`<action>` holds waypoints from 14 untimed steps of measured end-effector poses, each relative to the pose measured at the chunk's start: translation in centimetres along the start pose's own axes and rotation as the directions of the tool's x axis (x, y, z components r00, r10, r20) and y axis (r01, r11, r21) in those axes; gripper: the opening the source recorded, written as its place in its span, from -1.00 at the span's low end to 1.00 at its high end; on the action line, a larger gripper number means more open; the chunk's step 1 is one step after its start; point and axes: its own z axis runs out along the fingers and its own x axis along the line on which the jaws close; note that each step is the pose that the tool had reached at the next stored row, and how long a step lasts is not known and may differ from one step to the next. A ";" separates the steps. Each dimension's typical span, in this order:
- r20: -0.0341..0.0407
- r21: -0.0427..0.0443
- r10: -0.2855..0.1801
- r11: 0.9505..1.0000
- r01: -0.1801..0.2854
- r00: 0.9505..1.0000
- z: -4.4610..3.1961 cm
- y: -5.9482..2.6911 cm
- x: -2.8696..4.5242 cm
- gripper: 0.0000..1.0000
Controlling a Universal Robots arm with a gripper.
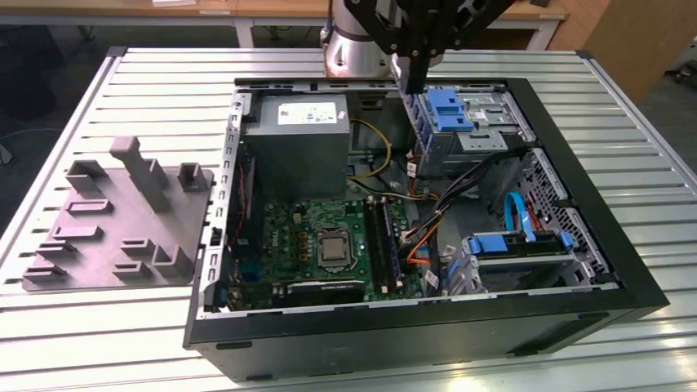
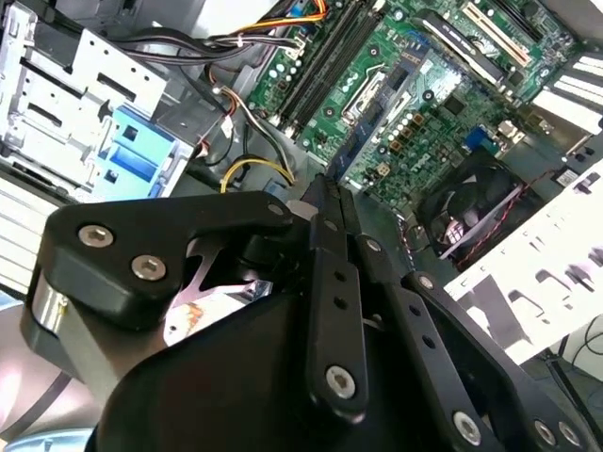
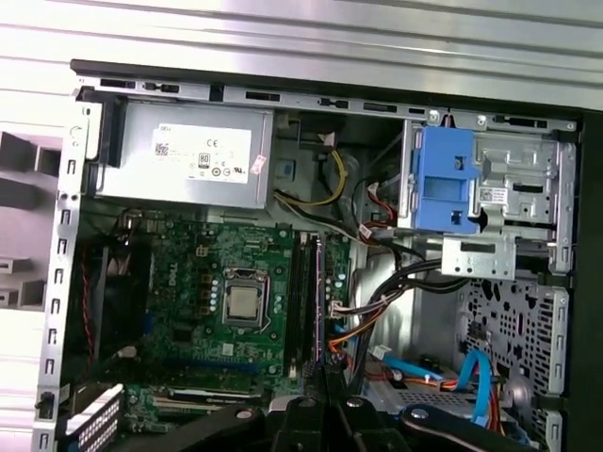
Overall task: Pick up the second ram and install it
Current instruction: 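Insert the second ram into the second slot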
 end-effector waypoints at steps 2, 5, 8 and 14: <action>0.000 0.000 -0.001 1.000 0.001 1.000 0.43 -0.02 0.02 -0.77; -0.001 0.000 -0.001 1.000 0.001 1.000 1.02 -0.05 0.04 -0.77; -0.002 0.000 -0.001 1.000 0.001 1.000 1.52 -0.08 0.05 -0.77; -0.006 -0.001 -0.001 1.000 0.001 1.000 2.61 -0.13 0.09 -0.77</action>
